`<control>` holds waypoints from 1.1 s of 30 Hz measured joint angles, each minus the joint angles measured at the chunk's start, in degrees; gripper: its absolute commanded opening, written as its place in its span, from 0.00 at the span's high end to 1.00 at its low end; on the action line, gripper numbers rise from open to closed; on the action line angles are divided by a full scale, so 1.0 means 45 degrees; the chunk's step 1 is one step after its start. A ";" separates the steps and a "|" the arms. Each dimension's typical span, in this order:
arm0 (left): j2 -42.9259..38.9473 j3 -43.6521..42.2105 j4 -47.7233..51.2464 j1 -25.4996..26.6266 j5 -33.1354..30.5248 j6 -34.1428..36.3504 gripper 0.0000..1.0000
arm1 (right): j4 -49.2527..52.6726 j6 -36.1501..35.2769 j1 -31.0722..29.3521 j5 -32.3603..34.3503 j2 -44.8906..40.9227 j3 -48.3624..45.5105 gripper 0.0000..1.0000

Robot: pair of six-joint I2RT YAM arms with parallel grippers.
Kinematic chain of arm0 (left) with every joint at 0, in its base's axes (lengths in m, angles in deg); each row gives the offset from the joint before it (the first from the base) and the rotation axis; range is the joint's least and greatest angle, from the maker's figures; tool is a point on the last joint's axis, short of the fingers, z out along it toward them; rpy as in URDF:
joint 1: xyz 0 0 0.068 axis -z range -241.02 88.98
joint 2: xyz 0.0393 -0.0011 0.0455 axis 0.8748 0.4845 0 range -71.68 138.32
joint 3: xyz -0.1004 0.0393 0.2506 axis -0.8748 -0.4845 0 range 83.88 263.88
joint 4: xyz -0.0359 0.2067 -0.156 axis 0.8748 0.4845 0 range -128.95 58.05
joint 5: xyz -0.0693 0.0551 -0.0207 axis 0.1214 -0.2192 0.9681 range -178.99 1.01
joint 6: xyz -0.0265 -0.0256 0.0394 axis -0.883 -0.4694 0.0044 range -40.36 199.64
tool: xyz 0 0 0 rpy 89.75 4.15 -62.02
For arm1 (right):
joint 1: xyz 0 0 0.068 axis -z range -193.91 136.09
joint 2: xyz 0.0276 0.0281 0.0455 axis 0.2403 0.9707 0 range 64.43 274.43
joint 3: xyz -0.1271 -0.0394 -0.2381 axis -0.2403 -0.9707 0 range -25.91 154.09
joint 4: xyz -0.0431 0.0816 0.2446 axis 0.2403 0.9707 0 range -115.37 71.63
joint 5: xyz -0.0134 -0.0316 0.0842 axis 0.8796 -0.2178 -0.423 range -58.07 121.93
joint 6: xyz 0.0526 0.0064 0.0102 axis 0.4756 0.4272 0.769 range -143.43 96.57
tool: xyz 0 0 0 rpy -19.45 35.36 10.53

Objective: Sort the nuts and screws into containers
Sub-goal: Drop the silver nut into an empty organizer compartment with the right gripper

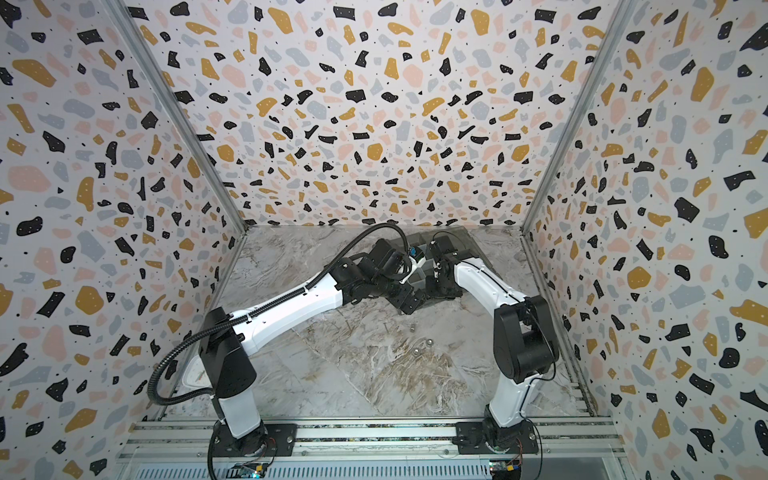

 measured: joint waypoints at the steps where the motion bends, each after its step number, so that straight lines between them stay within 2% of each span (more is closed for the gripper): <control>1: 0.0146 0.0131 0.0029 -0.0034 0.0058 0.0010 0.01 | -0.0005 -0.0039 0.0087 -0.0010 0.0243 0.0121 0.81; 13: 0.0379 0.0180 0.0058 -0.0903 0.0733 0.0053 0.02 | -0.0117 -0.0471 0.0894 -0.0126 0.1559 0.1302 0.80; 15: 0.0379 0.0131 0.0049 -0.0991 0.0787 0.0053 0.01 | -0.0121 -0.0544 0.0991 -0.0165 0.1846 0.1501 0.75; 18: 0.0379 0.0107 0.0053 -0.1069 0.0831 0.0049 0.00 | -0.0136 -0.0631 0.1078 -0.0291 0.2259 0.1729 0.62; 20: 0.0379 0.0107 0.0049 -0.1107 0.0835 0.0049 0.00 | -0.0185 -0.0714 0.1122 -0.0384 0.2331 0.1773 0.61; 26: 0.0209 -0.0262 -0.0068 -0.1307 0.0826 0.0039 0.00 | -0.0024 -0.0792 0.1083 -0.0641 0.2210 0.1996 0.61; 33: -0.1447 -0.2671 -0.0170 -0.1506 0.0699 -0.0005 0.00 | 0.0359 -0.0661 0.0233 -0.0573 0.0389 0.1452 0.61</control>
